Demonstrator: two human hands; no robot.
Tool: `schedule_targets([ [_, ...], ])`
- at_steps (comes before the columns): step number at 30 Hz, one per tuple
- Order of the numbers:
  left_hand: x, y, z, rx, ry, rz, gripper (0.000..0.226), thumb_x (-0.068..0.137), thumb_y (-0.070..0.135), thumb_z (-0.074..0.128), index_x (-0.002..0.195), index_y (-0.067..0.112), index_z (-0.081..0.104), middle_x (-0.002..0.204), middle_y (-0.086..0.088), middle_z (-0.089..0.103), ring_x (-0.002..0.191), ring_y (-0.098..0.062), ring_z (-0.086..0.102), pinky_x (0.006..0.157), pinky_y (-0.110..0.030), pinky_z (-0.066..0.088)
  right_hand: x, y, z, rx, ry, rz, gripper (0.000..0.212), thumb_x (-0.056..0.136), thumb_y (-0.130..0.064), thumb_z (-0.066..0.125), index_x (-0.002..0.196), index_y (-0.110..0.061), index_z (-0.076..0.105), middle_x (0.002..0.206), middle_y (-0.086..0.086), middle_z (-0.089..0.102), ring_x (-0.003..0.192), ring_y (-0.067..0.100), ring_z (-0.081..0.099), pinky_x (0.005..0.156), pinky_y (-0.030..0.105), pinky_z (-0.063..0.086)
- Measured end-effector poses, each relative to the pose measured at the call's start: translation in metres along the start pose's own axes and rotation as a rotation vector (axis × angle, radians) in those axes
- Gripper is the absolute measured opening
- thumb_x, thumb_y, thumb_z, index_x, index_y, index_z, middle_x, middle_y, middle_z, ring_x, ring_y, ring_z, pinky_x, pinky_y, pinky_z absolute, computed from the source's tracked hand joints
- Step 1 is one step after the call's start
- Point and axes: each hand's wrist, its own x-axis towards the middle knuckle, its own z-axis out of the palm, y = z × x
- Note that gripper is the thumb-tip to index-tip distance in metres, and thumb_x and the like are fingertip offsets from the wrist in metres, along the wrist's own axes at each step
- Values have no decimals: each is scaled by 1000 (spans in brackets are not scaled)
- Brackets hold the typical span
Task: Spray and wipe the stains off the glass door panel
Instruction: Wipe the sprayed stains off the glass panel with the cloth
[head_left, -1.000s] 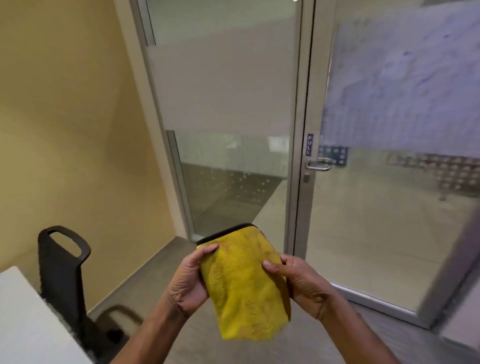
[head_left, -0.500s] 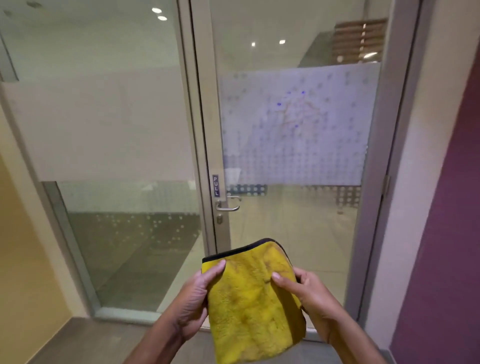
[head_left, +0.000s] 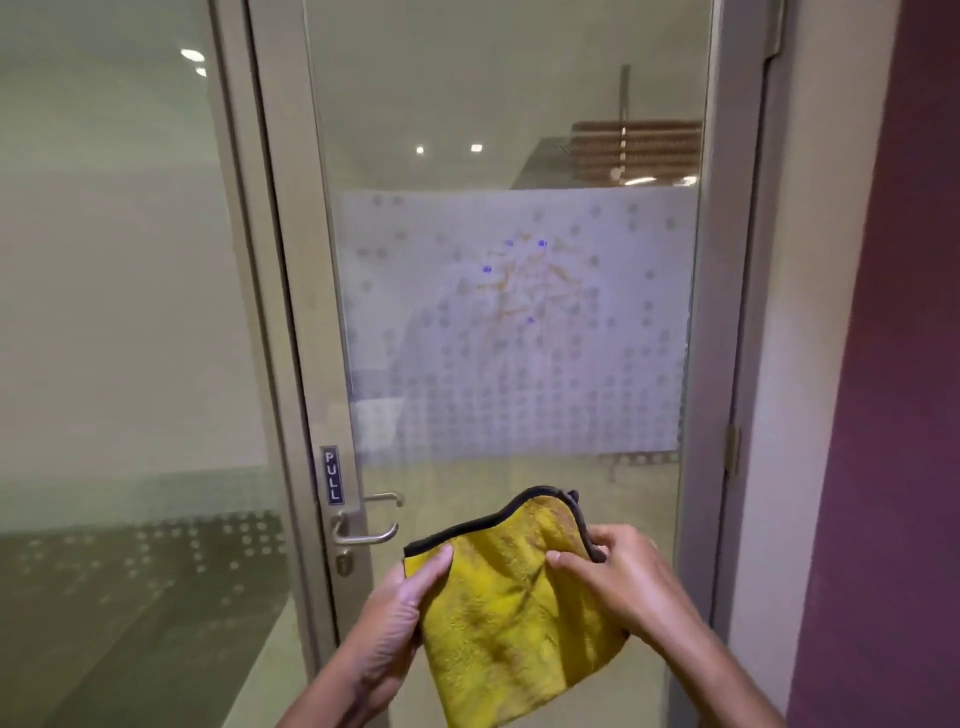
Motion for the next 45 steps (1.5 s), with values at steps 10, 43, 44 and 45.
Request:
schedule_targets([
  [10, 150, 31, 26, 84, 0, 113, 24, 95, 23, 66, 115, 11, 73, 108, -5, 81, 95, -15, 77, 77, -27, 57, 146, 8, -14, -81, -41, 84, 19, 84, -58, 72, 79, -40, 72, 89, -12, 79, 87, 12, 74, 76, 32, 59],
  [43, 397, 94, -8, 813, 598, 1159, 33, 96, 20, 61, 129, 15, 59, 139, -2, 60, 138, -18, 52, 114, -37, 41, 429, 0, 107, 307, 927, -154, 90, 58, 5, 34, 137, -36, 48, 155, 35, 33, 134, 53, 33, 109, 64, 33],
  [44, 405, 103, -18, 867, 615, 1233, 37, 94, 19, 61, 130, 9, 58, 144, -9, 57, 144, -24, 47, 118, -41, 36, 432, -1, 107, 307, 929, -169, 87, 62, 1, 37, 140, -37, 46, 157, 35, 31, 137, 52, 31, 111, 63, 30],
  [45, 413, 112, -25, 903, 629, 1281, 41, 93, 18, 60, 132, 6, 56, 148, -14, 54, 149, -27, 41, 120, -44, 32, 435, -3, 107, 306, 931, -186, 79, 71, -5, 41, 143, -36, 46, 158, 35, 30, 140, 50, 28, 114, 61, 27],
])
